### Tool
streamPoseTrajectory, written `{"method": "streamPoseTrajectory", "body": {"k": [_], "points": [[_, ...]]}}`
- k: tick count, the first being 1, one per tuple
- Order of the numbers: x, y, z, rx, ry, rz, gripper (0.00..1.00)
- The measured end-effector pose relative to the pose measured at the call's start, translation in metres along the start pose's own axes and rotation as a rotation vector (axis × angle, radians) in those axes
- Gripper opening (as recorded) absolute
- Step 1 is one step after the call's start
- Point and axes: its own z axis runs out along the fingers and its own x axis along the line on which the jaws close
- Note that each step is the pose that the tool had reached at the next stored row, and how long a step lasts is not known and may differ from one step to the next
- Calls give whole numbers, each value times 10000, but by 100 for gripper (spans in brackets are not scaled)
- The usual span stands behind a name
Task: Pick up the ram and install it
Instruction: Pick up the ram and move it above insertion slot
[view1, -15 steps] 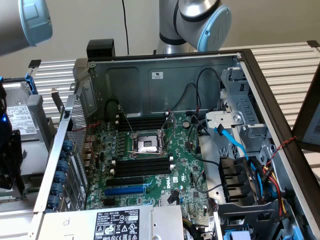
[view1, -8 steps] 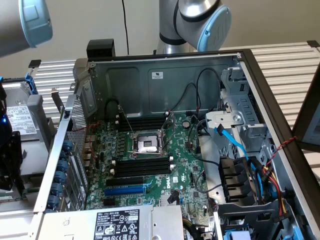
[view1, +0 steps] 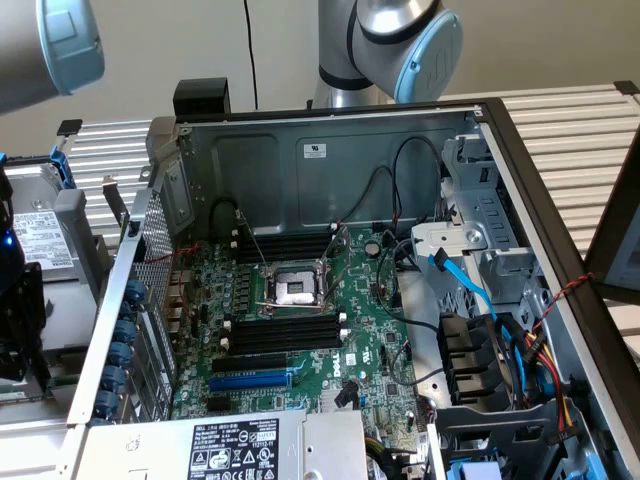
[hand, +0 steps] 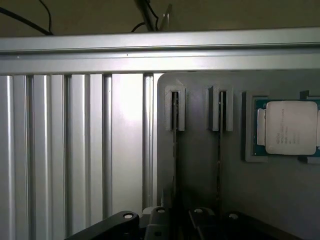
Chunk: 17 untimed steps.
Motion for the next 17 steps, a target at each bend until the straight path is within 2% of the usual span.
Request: {"method": "streamPoseTrajectory", "body": {"k": [7, 8, 17], "points": [[0, 2, 3, 16, 0, 2, 18], [-1, 2, 3, 16, 0, 2, 12], [0, 2, 3, 17, 1, 2, 12]]}}
